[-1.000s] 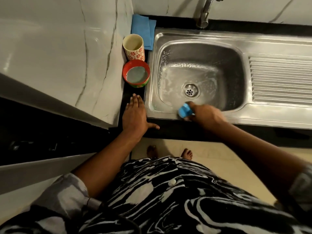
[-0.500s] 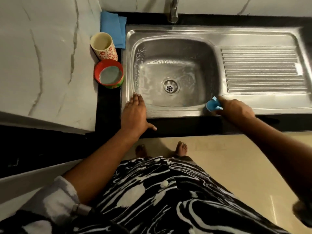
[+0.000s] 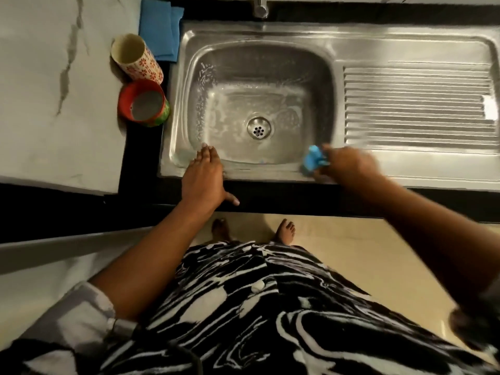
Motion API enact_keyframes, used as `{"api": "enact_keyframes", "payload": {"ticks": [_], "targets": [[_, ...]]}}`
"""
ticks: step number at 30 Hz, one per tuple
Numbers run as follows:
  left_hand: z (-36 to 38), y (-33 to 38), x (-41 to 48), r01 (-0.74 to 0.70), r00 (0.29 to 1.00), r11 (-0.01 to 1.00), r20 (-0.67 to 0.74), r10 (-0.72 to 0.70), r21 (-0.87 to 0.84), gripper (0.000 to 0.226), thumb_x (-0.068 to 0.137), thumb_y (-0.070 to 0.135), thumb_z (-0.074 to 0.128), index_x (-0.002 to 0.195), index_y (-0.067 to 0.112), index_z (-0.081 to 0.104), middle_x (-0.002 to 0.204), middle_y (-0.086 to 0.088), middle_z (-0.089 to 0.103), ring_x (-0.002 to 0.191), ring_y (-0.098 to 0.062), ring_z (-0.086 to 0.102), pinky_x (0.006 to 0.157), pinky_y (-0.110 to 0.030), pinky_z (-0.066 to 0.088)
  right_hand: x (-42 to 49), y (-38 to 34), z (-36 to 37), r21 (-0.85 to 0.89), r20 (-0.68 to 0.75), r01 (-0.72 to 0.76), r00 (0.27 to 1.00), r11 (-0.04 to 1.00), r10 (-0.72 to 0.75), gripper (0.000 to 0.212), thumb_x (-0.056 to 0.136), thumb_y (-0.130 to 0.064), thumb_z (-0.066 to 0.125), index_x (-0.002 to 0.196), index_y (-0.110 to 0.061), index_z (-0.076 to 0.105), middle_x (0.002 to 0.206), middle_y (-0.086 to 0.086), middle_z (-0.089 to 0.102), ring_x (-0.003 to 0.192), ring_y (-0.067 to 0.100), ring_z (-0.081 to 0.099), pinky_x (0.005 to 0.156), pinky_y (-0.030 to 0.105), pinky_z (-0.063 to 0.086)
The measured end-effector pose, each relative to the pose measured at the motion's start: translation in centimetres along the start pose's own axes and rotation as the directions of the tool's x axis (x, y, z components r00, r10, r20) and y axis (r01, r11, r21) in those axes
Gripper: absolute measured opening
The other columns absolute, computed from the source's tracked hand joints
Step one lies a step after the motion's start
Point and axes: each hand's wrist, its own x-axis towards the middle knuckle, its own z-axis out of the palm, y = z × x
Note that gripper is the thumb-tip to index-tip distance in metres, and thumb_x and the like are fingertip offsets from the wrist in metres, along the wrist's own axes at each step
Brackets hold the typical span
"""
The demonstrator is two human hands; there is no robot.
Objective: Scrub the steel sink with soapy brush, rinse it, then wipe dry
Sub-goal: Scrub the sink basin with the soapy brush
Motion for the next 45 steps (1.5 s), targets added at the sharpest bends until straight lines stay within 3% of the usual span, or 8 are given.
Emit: {"api": "enact_keyframes", "payload": {"ticks": [4, 14, 22, 25, 32, 36, 41, 45], "targets": [[0.1, 3.1, -0.2, -0.014, 1.000, 1.000, 0.001, 0.014, 0.021, 0.171, 0.040, 0.078, 0.090, 0.165, -0.003, 0.009, 0.174, -0.023, 0.013, 0.161, -0.033, 0.020, 0.130, -0.042, 0.025, -1.7, 7.4, -0.1, -0.166, -0.068, -0.081, 0.995, 0.983, 0.070, 0.053, 0.101, -0.051, 0.053, 0.149, -0.036, 0.039, 0.108, 0.019, 0.068, 0.094, 0.040, 0.068, 0.067, 0.040, 0.046], [0.2, 7.0, -0.5, 0.072, 0.997, 0.994, 0.002, -0.073, 0.077, 0.176, 0.034, 0.068, 0.099, 0.166, -0.003, 0.005, 0.174, -0.024, 0.009, 0.162, -0.033, 0.018, 0.131, -0.041, 0.023, 3.6, -6.7, 1.9, 0.019, -0.004, 0.325, 0.946, 0.946, -0.325, 0.055, 0.097, -0.052, 0.059, 0.147, -0.040, 0.039, 0.121, 0.012, 0.068, 0.106, 0.035, 0.068, 0.079, 0.041, 0.049], [0.9, 10.0, -1.1, -0.005, 1.000, 1.000, -0.013, 0.006, 0.005, 0.166, 0.043, 0.073, 0.093, 0.165, -0.002, 0.011, 0.174, -0.024, 0.014, 0.161, -0.034, 0.021, 0.130, -0.044, 0.026, -2.2, 12.6, 1.4, -0.021, -0.107, 0.013, 0.994, 1.000, -0.015, 0.055, 0.098, -0.045, 0.062, 0.146, -0.031, 0.039, 0.103, 0.021, 0.069, 0.079, 0.036, 0.063, 0.064, 0.037, 0.041], [1.0, 11.7, -0.4, -0.069, 0.998, 0.998, 0.006, 0.069, -0.004, 0.168, 0.039, 0.068, 0.096, 0.166, -0.002, 0.010, 0.174, -0.024, 0.013, 0.161, -0.034, 0.020, 0.131, -0.043, 0.024, -2.2, 11.3, 2.5, -0.023, -0.155, 0.021, 0.988, 1.000, -0.025, 0.054, 0.099, -0.044, 0.062, 0.145, -0.030, 0.038, 0.098, 0.019, 0.068, 0.070, 0.031, 0.056, 0.060, 0.036, 0.039], [0.9, 11.2, 0.2, -0.027, 0.998, 1.000, 0.049, 0.028, -0.006, 0.174, 0.035, 0.069, 0.096, 0.167, 0.000, 0.005, 0.176, -0.020, 0.007, 0.163, -0.030, 0.013, 0.131, -0.042, 0.023, 1.7, -2.0, 3.1, 0.059, -0.117, 0.228, 0.968, 0.972, -0.220, 0.055, 0.097, -0.050, 0.062, 0.145, -0.032, 0.041, 0.109, 0.015, 0.070, 0.096, 0.037, 0.069, 0.068, 0.037, 0.043], [1.0, 11.7, -0.3, -0.036, 0.999, 0.999, 0.023, 0.036, 0.022, 0.172, 0.037, 0.071, 0.094, 0.166, -0.001, 0.007, 0.175, -0.021, 0.010, 0.162, -0.032, 0.016, 0.131, -0.042, 0.024, -0.1, 3.9, 2.9, 0.081, -0.123, 0.142, 0.984, 0.987, -0.131, 0.053, 0.096, -0.052, 0.061, 0.142, -0.033, 0.043, 0.111, 0.017, 0.070, 0.096, 0.038, 0.068, 0.071, 0.040, 0.048], [0.9, 12.2, -0.4, -0.078, 0.997, 0.997, 0.021, 0.078, -0.002, 0.168, 0.041, 0.065, 0.098, 0.166, -0.002, 0.007, 0.174, -0.023, 0.010, 0.162, -0.033, 0.018, 0.131, -0.041, 0.024, -3.6, 15.0, 2.5, 0.022, -0.145, -0.130, 0.981, 0.991, 0.132, 0.050, 0.100, -0.040, 0.062, 0.144, -0.030, 0.039, 0.075, 0.007, 0.051, 0.056, 0.019, 0.045, 0.056, 0.034, 0.039], [1.5, 12.5, -0.5, -0.053, 0.998, 0.994, 0.040, 0.056, -0.092, 0.165, 0.043, 0.070, 0.095, 0.166, 0.000, 0.011, 0.175, -0.020, 0.012, 0.162, -0.029, 0.017, 0.130, -0.040, 0.026, -2.3, 10.6, 2.8, 0.028, -0.166, -0.046, 0.985, 0.999, 0.050, 0.051, 0.099, -0.044, 0.063, 0.143, -0.031, 0.041, 0.091, 0.014, 0.064, 0.074, 0.032, 0.062, 0.064, 0.036, 0.040]]}}
